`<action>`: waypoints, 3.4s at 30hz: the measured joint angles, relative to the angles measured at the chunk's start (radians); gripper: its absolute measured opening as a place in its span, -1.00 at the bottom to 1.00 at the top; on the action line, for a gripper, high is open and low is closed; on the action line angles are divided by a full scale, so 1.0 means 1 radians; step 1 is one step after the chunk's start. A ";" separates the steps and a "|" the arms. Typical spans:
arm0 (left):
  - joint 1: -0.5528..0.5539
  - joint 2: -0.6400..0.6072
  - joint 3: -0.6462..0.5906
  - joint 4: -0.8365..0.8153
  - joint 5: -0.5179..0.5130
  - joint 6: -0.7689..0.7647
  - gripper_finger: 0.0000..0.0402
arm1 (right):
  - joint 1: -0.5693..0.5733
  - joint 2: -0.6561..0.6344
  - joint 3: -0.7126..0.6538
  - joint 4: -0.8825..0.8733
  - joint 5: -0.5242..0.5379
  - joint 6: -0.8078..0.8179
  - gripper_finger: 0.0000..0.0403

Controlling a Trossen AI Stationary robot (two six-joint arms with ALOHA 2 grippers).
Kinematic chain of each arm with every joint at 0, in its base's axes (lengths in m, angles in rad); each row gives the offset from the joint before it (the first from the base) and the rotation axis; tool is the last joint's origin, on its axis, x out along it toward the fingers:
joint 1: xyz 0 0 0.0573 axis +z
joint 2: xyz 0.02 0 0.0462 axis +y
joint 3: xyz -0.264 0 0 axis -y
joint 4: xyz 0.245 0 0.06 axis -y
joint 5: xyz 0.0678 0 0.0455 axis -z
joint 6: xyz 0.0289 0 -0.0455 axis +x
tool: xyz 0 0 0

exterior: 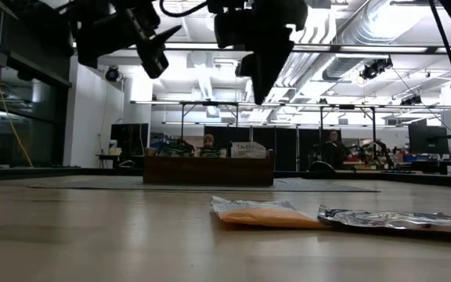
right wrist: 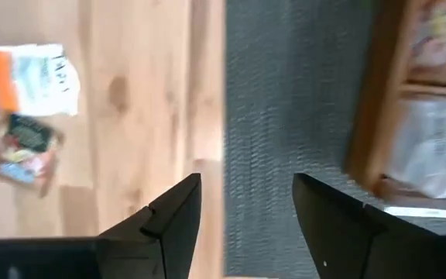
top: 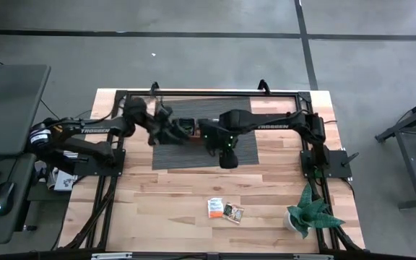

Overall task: Pick & Place Tea
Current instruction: Put the orange tea bag into the right section of the wooden organizer

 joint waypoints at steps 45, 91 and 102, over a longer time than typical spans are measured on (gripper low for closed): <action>-0.961 0.734 0.652 -0.809 -1.303 -0.126 0.15 | 0.261 -0.372 -0.871 0.887 -0.023 0.332 -0.01; -1.042 0.893 0.707 -0.690 -1.446 -0.508 0.15 | 0.260 -0.372 -0.872 0.927 0.025 0.314 -0.01; -1.032 0.946 0.709 -0.717 -1.430 -0.521 0.15 | 0.293 -0.371 -0.874 0.935 -0.011 0.395 -0.01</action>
